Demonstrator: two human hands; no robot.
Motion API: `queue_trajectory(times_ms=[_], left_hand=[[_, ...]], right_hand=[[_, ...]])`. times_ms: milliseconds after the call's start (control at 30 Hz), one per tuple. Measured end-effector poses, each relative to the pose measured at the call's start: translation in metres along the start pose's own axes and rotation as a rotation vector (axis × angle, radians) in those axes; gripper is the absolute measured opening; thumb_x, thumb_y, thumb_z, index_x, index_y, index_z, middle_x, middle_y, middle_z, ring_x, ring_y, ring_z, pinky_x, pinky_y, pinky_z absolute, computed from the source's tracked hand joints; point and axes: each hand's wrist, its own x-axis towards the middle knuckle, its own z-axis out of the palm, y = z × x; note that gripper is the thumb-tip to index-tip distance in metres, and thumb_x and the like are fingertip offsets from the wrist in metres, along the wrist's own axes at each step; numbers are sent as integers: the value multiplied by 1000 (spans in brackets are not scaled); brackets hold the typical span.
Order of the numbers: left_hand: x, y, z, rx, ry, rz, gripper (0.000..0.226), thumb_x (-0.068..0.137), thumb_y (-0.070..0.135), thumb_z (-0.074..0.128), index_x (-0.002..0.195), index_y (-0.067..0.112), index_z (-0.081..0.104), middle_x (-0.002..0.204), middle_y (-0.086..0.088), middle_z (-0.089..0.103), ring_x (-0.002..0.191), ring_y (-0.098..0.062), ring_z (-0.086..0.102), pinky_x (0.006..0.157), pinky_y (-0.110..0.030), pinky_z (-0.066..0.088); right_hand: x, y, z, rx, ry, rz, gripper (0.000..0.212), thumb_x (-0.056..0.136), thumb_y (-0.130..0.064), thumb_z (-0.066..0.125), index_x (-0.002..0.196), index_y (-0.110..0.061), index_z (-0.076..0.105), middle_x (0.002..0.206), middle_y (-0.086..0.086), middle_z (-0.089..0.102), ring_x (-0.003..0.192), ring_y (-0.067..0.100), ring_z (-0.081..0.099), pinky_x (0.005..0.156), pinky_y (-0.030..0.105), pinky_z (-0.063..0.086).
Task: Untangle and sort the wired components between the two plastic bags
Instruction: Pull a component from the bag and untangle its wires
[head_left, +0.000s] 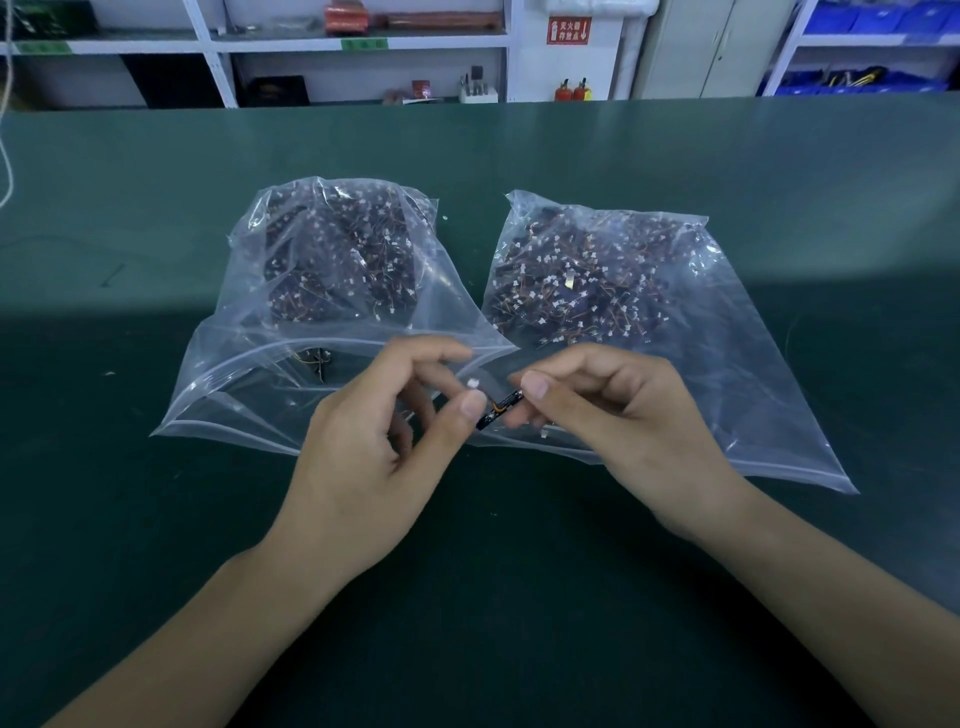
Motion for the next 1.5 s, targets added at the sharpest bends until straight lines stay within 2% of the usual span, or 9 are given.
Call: queue_trajectory(times_ms=[100,200,267,333,400,500,667,833,1500], left_hand=[[1,-2,-1,116,-50,58,17,104,34,62,97,23,72,83,9,66,72,-19,61,62,-29,47],[2,-2,1,142,-42,83,22,105,24,62,87,17,71,77,10,61,69,-19,57,61,-32,44],[2,-1,0,148,-32,83,21,105,23,62,87,17,69,76,12,60,68,-17,56,61,-29,43],[2,-1,0,153,-29,67,21,105,25,62,86,18,69,74,11,60,65,-16,56,59,-29,43],[1,-2,-1,154,-27,55,23,105,28,62,86,19,68,72,8,62,63,-18,56,59,-30,43],[1,-1,-1,160,-31,52,24,106,33,59,87,22,68,74,8,63,65,-16,57,59,-28,43],[0,1,-1,239,-45,65,18,104,31,61,88,25,66,77,11,59,70,-7,55,63,-20,37],[0,0,-1,281,-40,85,15,101,31,62,87,25,65,78,13,57,70,-3,52,62,-22,37],[0,-2,-1,281,-63,96,17,102,33,59,87,25,64,79,13,58,75,-11,56,61,-29,42]], right_hand=[[0,0,2,19,-23,-5,16,95,-26,69,101,-13,76,91,6,82,85,11,77,80,17,56],[-1,1,3,-13,-37,1,16,97,-27,69,101,-13,76,93,6,82,87,15,76,83,25,59],[-2,2,4,-97,-19,-16,16,96,-28,70,100,-14,77,92,2,82,87,18,77,80,32,59],[-2,3,3,-237,7,-73,15,94,-30,73,97,-17,79,89,-5,80,81,10,72,73,23,52],[-2,3,3,-320,18,-111,15,93,-31,74,94,-18,80,86,-7,78,79,6,68,74,14,46],[-2,3,3,-373,18,-120,9,97,-25,74,93,-18,78,85,-7,76,80,11,68,77,14,44],[-2,3,3,-374,17,-94,11,100,-25,71,93,-18,77,86,-7,76,82,13,68,77,16,45],[-3,5,3,-471,5,-99,11,99,-25,73,89,-21,77,85,-11,73,88,16,67,80,18,44],[-3,6,3,-455,-18,-108,10,99,-23,73,90,-21,75,85,-11,72,88,17,66,80,16,43]])
